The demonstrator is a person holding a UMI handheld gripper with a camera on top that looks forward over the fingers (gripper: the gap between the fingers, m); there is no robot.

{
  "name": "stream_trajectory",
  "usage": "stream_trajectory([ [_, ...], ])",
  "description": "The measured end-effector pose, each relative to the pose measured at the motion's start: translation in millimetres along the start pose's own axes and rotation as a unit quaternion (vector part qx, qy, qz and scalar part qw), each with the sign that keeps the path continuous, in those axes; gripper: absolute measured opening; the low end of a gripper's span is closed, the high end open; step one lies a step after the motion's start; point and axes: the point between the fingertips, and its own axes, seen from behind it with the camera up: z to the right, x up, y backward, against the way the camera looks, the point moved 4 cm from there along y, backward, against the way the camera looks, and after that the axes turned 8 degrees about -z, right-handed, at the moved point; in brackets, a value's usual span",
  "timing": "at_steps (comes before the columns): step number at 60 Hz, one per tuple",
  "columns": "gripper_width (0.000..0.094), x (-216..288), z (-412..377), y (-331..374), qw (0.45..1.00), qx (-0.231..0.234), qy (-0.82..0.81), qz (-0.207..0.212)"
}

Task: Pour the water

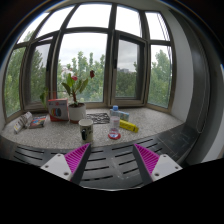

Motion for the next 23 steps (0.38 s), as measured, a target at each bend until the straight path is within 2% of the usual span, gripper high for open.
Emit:
stream_trajectory([
  [12,0.0857,-8,-2,42,1.0,-0.003,0.007,0.008],
  [23,0.0856,-15,-1,52,1.0,-0.005,0.015,0.002],
])
